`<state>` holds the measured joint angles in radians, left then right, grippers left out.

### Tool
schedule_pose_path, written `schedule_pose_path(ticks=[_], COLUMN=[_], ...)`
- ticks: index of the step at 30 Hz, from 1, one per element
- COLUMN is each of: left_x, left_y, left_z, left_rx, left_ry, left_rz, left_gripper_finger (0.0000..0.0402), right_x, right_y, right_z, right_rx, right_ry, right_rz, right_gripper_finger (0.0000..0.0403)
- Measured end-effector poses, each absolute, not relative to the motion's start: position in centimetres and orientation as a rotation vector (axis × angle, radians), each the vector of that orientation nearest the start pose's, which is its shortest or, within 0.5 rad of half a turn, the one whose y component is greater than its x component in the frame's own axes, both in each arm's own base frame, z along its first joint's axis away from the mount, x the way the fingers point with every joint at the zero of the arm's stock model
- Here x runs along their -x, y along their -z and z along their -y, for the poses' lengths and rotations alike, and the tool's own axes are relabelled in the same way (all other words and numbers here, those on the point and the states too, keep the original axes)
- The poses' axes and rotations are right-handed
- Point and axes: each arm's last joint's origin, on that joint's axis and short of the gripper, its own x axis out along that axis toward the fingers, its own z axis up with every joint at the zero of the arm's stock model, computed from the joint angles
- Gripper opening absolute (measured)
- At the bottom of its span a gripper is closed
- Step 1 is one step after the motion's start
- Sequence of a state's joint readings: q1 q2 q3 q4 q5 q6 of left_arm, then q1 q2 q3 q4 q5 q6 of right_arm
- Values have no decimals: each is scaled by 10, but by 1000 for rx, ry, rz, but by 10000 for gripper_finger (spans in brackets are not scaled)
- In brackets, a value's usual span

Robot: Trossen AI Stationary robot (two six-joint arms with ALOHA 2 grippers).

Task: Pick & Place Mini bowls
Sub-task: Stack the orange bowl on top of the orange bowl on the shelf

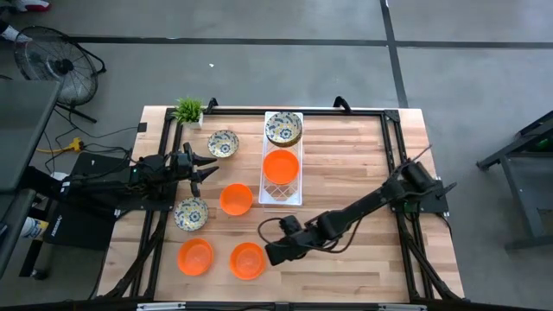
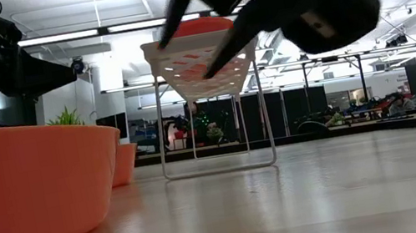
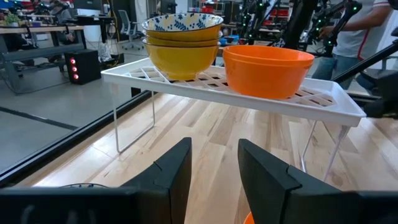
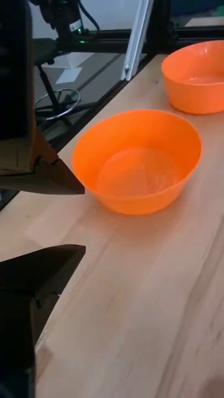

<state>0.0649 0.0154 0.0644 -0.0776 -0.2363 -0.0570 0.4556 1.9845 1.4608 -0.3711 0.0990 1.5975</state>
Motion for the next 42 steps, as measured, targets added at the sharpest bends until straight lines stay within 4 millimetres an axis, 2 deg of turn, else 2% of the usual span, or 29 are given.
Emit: schedule_pose_path(ticks=[16,24,29,37,42], left_x=[-93,-93,-93,-93,-93], left_y=[-177,-177,-177,-177,-177], left_z=[-13,-13,-13,-13,-13], left_rx=[54,54,54,54,54], left_ry=[-302,-302,-302,-302,-302], left_rz=[-20,-20,-20,-20,-20], left_gripper_finger=[129,129,129,129,129], right_x=[-438,-440,-438,-437,-437], right_y=[-162,-158,-156,-156,-156], right_z=[-205,-204,-204,-204,-205], right_rx=[-1219,-1205,-1191,-1128,-1129], right_ry=[432,459,473,440,400], right_rz=[-905,-907,-935,-946,-979], right_gripper_finger=[128,127,96,12,4])
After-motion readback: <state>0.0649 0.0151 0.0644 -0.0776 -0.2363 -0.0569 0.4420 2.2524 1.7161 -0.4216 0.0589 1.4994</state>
